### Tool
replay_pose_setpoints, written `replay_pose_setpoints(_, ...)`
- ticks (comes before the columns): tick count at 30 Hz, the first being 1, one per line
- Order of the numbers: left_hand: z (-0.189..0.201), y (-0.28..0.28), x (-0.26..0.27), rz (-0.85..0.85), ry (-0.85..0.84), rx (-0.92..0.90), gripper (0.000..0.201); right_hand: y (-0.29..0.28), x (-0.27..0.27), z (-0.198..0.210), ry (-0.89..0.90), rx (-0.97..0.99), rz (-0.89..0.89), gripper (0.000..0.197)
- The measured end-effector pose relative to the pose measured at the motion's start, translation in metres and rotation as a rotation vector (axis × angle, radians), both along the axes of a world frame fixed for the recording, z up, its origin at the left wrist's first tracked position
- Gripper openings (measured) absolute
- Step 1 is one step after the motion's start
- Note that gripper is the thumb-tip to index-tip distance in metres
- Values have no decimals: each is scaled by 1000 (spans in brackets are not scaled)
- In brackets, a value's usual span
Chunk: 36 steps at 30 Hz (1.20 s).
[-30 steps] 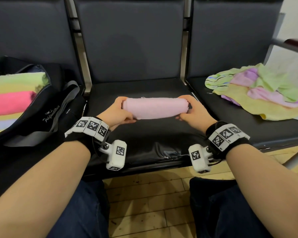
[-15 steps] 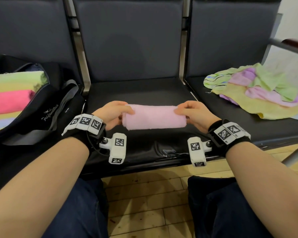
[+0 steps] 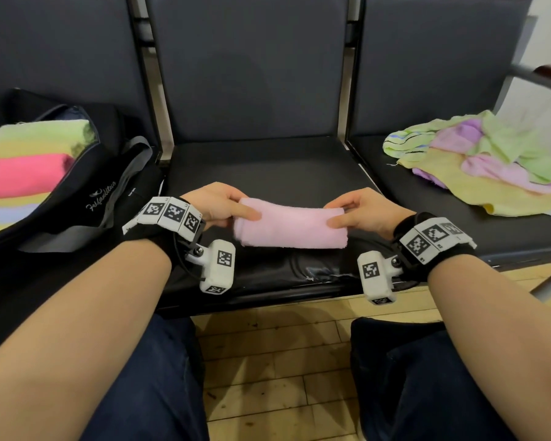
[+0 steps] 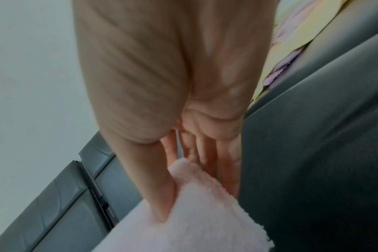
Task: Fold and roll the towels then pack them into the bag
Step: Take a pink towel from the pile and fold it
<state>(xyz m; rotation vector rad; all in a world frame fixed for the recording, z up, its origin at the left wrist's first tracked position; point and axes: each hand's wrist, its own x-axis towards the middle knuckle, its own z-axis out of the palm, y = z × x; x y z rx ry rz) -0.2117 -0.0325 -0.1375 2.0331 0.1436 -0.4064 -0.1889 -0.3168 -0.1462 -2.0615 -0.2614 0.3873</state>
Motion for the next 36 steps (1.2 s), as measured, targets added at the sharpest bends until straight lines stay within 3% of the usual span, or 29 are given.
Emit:
replay_pose_setpoints(6,35,1,-17,224,-133,-241,28,11,-6,32,-76,170,-120,27)
replay_pose_setpoints(10,66,2,-39,309,-233,-190,35,26,-19,64,-131,175,-90,22)
replay_pose_setpoints(15,105,21,-75,381,-293,-95,30,47,-41,98,-172,205,-45,19)
replay_pose_setpoints(20,129,52,-89,449,-335,-124,36,78,-51,126,-200,199,15,19)
replay_pose_setpoints(22,134,64,-92,476,-356,-100,26,95,-49,133,-195,193,32,17)
replay_pose_setpoints(26,132,99,-91,540,-351,-103,43,139,-39,142,-176,173,84,19)
replay_pose_setpoints(36,125,221,-85,709,-288,121,44,276,-15,136,-98,118,212,21)
